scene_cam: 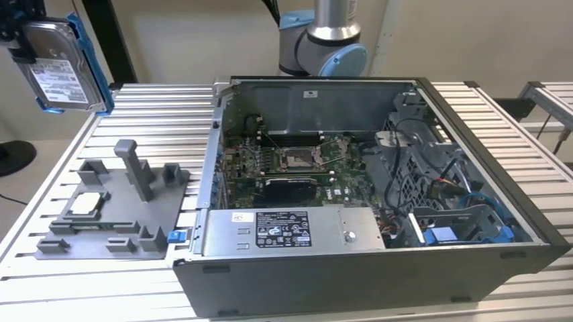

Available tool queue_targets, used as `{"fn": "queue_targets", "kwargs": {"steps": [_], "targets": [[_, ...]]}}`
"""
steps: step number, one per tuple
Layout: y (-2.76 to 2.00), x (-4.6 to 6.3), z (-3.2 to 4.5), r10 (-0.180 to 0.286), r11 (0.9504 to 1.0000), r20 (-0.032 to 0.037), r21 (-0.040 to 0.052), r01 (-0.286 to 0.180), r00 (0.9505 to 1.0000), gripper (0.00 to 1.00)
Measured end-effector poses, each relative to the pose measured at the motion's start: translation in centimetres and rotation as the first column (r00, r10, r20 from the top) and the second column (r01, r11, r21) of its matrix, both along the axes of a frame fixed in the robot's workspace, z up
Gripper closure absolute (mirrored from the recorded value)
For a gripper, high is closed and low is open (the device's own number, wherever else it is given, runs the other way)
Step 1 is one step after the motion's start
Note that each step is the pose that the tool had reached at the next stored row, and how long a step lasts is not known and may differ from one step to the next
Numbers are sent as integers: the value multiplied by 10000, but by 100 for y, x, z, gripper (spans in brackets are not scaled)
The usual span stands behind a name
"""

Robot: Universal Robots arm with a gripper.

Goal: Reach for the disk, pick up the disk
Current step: 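Pick up the disk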

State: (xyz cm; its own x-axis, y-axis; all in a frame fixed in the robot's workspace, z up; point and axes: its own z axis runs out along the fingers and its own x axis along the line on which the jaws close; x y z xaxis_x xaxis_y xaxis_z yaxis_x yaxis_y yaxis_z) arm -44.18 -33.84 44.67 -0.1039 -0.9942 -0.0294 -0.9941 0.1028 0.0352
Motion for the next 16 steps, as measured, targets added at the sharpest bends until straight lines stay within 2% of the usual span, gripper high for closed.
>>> {"fn": "queue_targets", "kwargs": {"steps": [16], "targets": [[0, 0, 232, 0, 10000, 0, 0, 0, 10000, 100]]}}
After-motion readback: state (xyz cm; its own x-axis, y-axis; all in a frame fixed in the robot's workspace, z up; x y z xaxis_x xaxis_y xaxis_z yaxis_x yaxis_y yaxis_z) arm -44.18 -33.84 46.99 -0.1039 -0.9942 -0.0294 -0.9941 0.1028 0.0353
